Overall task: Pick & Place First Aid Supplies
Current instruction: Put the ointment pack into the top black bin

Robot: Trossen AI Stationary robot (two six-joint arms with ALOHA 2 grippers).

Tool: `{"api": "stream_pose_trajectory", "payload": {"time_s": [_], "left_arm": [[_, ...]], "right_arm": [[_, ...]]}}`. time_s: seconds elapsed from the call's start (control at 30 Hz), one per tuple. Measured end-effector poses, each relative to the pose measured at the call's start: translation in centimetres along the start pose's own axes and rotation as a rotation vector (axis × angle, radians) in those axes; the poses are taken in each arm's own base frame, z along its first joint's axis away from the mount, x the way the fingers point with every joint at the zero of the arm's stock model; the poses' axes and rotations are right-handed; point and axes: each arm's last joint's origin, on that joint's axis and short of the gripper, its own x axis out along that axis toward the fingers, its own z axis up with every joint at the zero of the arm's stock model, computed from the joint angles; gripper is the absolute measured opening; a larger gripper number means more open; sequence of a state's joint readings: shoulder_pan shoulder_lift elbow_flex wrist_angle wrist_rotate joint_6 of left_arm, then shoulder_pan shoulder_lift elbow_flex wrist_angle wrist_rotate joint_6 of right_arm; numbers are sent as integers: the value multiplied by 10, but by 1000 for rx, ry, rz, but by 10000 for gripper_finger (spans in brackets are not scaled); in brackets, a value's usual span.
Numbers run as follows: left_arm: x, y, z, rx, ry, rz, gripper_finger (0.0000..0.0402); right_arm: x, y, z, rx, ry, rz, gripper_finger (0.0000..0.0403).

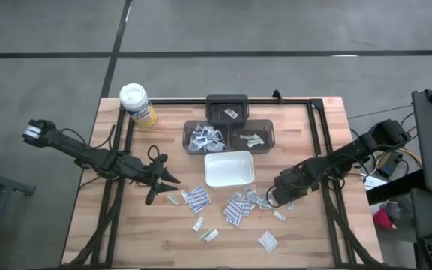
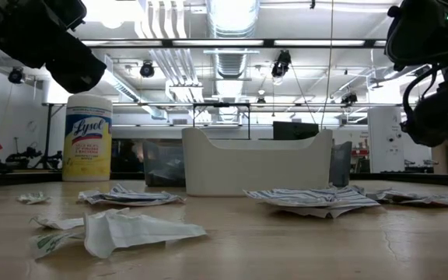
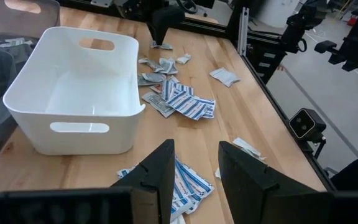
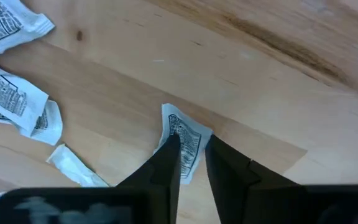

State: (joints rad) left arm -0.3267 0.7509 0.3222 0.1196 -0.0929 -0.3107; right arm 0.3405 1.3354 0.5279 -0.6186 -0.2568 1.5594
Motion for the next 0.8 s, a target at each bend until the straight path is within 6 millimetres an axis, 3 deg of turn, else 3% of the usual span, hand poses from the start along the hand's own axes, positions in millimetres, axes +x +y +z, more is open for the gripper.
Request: {"api": "stream_pose_trajectory", "payload": {"time_s": [0.57, 0.8], "left_arm": [[0, 0, 0, 0, 0, 1, 117], [0, 0, 0, -2, 0, 1, 117]], "right_arm": [[-5, 0, -1, -40, -15, -6, 9], [-38, 21, -6, -90, -149, 20, 8]]}}
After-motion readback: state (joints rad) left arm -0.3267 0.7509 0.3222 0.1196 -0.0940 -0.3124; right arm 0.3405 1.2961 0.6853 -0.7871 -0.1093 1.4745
